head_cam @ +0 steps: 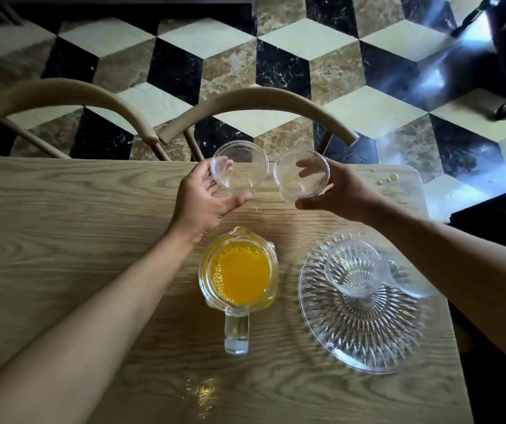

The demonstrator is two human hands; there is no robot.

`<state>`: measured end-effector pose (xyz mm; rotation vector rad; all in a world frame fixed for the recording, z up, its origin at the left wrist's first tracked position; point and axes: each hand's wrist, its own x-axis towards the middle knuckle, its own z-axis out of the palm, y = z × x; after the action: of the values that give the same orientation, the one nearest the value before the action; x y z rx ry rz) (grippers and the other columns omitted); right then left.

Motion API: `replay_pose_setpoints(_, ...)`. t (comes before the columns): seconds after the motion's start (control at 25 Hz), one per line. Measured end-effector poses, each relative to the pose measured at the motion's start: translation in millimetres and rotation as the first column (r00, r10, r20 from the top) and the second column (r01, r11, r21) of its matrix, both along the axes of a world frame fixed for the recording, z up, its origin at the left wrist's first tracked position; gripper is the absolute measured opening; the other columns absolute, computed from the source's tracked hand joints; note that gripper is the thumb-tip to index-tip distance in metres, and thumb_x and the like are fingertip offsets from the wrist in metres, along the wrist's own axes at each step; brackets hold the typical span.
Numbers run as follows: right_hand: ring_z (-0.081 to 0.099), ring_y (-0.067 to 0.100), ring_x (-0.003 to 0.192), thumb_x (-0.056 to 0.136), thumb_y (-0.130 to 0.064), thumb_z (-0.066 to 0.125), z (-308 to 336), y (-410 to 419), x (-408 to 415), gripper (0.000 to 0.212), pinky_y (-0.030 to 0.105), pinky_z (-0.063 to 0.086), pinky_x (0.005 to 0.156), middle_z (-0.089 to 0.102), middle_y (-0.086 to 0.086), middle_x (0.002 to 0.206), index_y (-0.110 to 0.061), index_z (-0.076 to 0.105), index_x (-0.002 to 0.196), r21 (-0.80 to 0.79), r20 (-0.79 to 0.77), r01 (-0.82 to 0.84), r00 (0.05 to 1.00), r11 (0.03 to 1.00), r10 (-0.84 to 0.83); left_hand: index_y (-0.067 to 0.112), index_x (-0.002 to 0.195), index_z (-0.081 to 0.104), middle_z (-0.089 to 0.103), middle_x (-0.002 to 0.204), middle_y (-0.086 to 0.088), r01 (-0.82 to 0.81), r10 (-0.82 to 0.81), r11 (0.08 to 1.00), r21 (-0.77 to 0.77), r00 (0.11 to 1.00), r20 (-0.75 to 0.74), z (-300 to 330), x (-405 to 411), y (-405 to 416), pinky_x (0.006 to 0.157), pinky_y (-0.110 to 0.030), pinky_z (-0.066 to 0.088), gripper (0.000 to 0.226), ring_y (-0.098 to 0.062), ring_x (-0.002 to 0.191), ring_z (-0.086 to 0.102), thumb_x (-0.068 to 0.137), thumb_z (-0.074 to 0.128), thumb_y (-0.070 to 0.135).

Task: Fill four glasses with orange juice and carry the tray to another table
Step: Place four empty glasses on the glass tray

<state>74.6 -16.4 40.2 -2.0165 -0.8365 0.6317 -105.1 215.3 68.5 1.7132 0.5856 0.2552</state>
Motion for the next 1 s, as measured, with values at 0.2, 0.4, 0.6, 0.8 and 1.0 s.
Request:
replay_pose_setpoints(0.2,0.066,0.042,0.103,0.07,-0.018,0.095,54,-19,-7,0.074,0.039,0.057,0.087,0.069,-0.002,0.115,-0.02,0.062,0.136,0.075,0.046,-0.002,0.999,0.997,-0.002,0.006,0.137,0.056,0.067,0.137,-0.008,-0.051,0.05,0.998,0.029,0.999,0.02,56,-10,-6,0.117,-0.045,0.048,0.081,-0.018,0.132,0.064,0.068,0.097,0.014)
replay_pose_setpoints(0.4,0.07,0.035,0.099,0.059,-0.051,0.091,111,-54,-21,0.078,0.048,0.059,0.089,0.071,-0.013,0.111,-0.041,0.061,0.13,0.148,0.109,0.014,0.994,0.989,-0.031,0.005,0.138,0.056,0.068,0.134,-0.008,-0.073,0.064,0.992,0.107,0.995,0.079,133,-12,-31,0.113,-0.041,0.052,0.077,-0.018,0.128,0.066,0.072,0.095,0.011)
replay_pose_setpoints(0.6,0.069,0.039,0.1,0.058,-0.071,0.086,153,-105,-31,0.076,0.058,0.058,0.089,0.071,-0.01,0.114,-0.054,0.06,0.127,0.241,0.129,-0.015,0.992,0.97,-0.016,0.015,0.133,0.055,0.066,0.137,-0.008,-0.067,0.052,0.989,0.132,0.992,0.113,176,-26,-89,0.114,-0.042,0.051,0.072,-0.021,0.13,0.064,0.073,0.094,0.012)
replay_pose_setpoints(0.8,0.07,0.037,0.098,0.057,-0.064,0.091,166,-158,-45,0.079,0.05,0.06,0.09,0.072,-0.009,0.112,-0.052,0.056,0.126,0.235,0.135,-0.029,0.991,0.972,-0.003,0.014,0.135,0.055,0.066,0.136,-0.007,-0.069,0.052,0.987,0.142,0.991,0.12,183,-52,-154,0.113,-0.039,0.051,0.071,-0.022,0.129,0.064,0.075,0.093,0.012)
replay_pose_setpoints(1.0,0.066,0.03,0.096,0.065,-0.043,0.094,140,-212,-70,0.072,0.03,0.058,0.083,0.07,-0.008,0.113,-0.028,0.06,0.127,0.174,0.128,-0.008,0.992,0.985,-0.015,0.022,0.128,0.053,0.068,0.124,0.003,-0.13,0.12,0.986,0.106,0.987,0.103,159,-85,-206,0.111,-0.033,0.052,0.067,-0.013,0.121,0.066,0.075,0.093,0.01)
